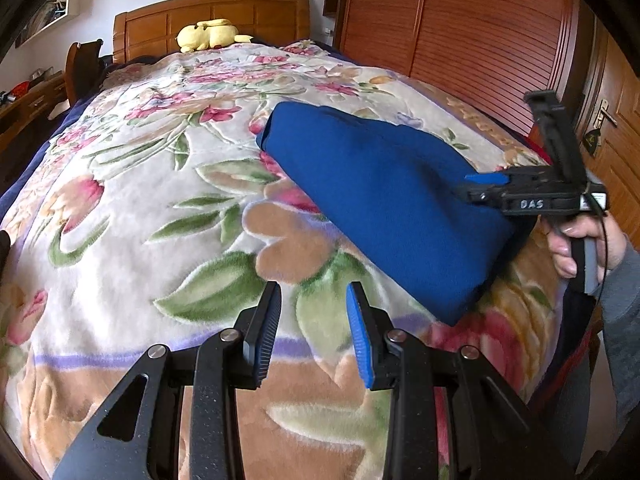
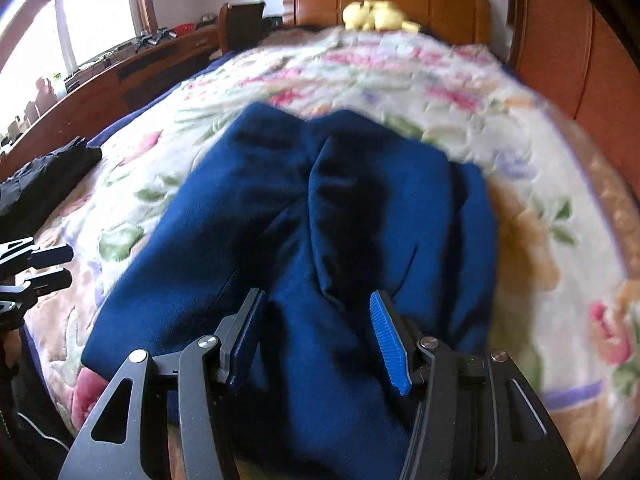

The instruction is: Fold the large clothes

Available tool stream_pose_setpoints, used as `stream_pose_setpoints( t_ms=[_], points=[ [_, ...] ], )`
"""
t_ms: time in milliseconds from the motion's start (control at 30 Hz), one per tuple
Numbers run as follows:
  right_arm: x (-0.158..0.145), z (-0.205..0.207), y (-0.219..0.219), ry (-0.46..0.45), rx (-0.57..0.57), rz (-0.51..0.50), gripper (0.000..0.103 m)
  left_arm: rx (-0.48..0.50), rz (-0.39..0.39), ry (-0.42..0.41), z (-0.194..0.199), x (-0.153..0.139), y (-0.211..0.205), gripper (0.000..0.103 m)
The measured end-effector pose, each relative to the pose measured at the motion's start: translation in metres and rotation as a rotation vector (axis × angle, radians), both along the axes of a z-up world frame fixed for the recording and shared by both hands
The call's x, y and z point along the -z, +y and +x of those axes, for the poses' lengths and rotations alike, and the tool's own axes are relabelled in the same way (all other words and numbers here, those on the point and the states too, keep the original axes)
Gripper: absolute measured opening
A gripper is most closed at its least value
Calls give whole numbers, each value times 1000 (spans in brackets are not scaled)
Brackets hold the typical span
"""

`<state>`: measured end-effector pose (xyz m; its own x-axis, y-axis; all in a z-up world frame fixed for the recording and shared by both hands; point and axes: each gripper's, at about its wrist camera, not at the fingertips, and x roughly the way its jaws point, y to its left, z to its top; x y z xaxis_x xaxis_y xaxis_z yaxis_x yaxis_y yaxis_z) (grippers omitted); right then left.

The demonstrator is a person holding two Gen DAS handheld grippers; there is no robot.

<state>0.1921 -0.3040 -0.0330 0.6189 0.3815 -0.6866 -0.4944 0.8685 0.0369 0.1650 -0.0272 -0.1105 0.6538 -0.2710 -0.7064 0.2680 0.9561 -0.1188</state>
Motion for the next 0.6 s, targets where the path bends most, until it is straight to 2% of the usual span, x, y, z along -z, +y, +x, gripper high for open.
stream_pose_setpoints(
  t_ms=[533, 600],
  points=[
    [15, 2, -6, 16, -13, 26, 56, 5, -1, 2, 0, 2, -5, 35],
    [13, 1, -6, 18, -21, 23, 51, 6, 1, 2, 0, 2, -6, 35]
  ],
)
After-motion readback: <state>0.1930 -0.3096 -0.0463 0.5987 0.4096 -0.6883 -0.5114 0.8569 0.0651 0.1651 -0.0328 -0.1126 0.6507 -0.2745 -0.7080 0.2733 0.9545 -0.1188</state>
